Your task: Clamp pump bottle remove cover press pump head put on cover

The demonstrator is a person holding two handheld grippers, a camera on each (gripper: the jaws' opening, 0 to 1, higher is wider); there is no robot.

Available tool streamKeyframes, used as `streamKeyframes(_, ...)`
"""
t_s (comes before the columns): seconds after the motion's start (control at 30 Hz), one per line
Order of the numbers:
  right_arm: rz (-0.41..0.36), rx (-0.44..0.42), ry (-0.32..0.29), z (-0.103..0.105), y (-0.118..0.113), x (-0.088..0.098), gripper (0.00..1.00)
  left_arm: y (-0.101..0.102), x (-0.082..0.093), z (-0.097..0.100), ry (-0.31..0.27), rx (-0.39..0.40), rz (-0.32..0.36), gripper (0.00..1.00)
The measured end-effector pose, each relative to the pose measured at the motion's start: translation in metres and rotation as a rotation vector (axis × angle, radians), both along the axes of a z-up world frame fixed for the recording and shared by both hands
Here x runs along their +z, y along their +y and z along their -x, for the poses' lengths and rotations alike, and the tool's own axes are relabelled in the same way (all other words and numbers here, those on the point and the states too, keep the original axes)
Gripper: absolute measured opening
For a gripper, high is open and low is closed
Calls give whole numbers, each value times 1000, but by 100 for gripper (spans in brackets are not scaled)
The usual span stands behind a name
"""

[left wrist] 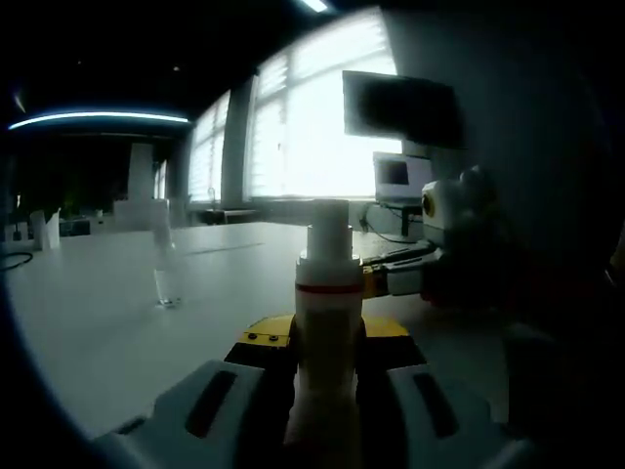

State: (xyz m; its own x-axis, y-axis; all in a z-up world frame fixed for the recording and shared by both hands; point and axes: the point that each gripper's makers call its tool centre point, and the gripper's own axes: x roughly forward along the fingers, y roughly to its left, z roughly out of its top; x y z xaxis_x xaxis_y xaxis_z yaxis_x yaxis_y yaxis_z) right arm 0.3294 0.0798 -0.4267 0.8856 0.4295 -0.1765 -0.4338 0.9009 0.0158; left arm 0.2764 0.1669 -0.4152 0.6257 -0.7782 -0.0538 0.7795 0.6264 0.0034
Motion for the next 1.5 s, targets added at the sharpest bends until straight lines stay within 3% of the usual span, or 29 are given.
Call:
streamKeyframes(0.17,-26,-14,-22,1,-4,10,10,0,0,0,0,0,0,14)
streamKeyframes(0.67,-25,-27,-39,9,-11,13,10,0,0,0,0,1,0,14)
streamKeyframes(1.1,-1,-22,-103,31,-25,34,8,1,0,-1,0,2,0,14)
streamKeyframes(1.33,11,-16,-109,37,-27,34,0,0,0,0,0,2,0,14)
streamKeyframes(1.5,31,-15,-113,43,-29,31,0,0,0,0,1,2,1,14)
